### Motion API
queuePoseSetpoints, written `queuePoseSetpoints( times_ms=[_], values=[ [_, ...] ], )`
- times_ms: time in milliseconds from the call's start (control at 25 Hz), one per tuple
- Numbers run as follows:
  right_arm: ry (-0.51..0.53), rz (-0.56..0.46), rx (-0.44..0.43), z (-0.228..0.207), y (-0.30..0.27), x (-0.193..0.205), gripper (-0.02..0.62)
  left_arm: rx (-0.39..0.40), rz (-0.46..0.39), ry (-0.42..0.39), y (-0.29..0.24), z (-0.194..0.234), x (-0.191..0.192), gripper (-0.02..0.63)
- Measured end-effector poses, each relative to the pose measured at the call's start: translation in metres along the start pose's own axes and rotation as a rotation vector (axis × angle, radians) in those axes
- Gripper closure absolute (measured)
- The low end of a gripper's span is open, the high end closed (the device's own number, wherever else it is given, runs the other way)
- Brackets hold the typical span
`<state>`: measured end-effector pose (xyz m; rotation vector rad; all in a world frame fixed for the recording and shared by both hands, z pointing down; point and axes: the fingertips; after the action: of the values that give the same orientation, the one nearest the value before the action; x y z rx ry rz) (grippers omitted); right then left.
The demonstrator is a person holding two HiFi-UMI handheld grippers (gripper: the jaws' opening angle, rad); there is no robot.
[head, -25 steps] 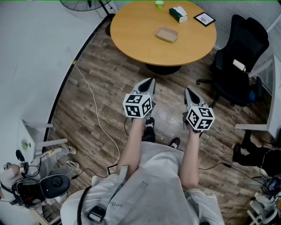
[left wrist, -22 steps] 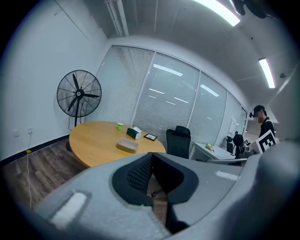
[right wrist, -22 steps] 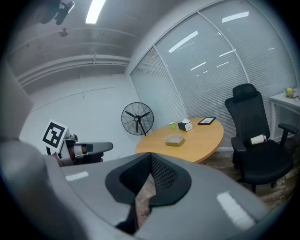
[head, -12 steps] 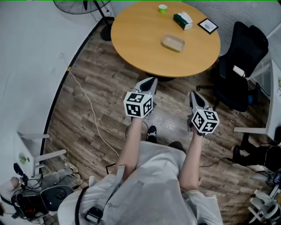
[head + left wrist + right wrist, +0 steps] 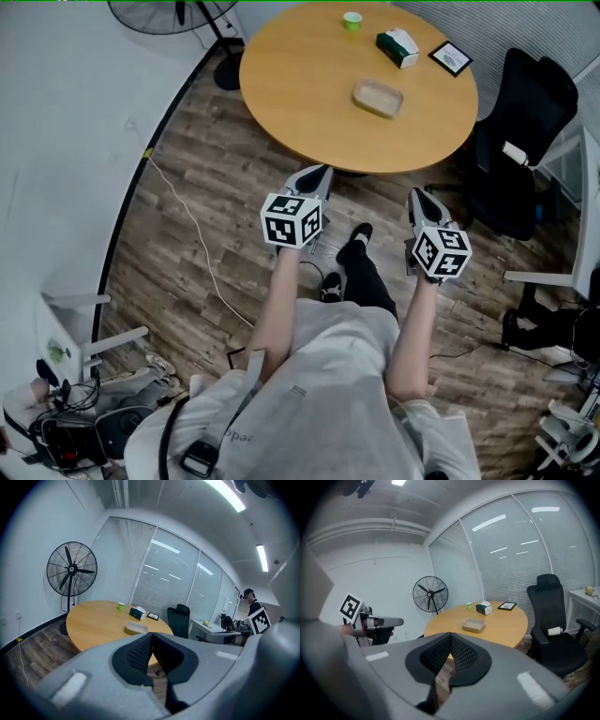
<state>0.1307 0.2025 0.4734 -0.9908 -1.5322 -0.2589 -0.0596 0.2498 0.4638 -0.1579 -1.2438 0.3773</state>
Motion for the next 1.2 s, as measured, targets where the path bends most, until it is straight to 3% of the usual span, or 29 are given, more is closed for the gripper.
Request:
queuePoseSetpoints(
  times_ms=[680,1200],
  values=[
    [-0.036,0.039,-0.017,-0.043,-0.129,-0.023,0.595,0.027,0.082,-0.044,-0.123,0.05,-0.027,0.601],
    [-0.122,0.046,0.048,-0.089,-0.205,-0.037,0.595,0.064,0.189,-0.091,-0.229,0.083,-0.048,0.601]
  ],
)
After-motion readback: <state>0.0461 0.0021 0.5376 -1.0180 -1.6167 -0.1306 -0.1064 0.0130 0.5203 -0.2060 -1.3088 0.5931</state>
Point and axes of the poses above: the fingertips, and each gripper's own axes: y backward along the fingers, z to its left, x out of its underside, and after that the axes turned 1 degree about -z, right-handed
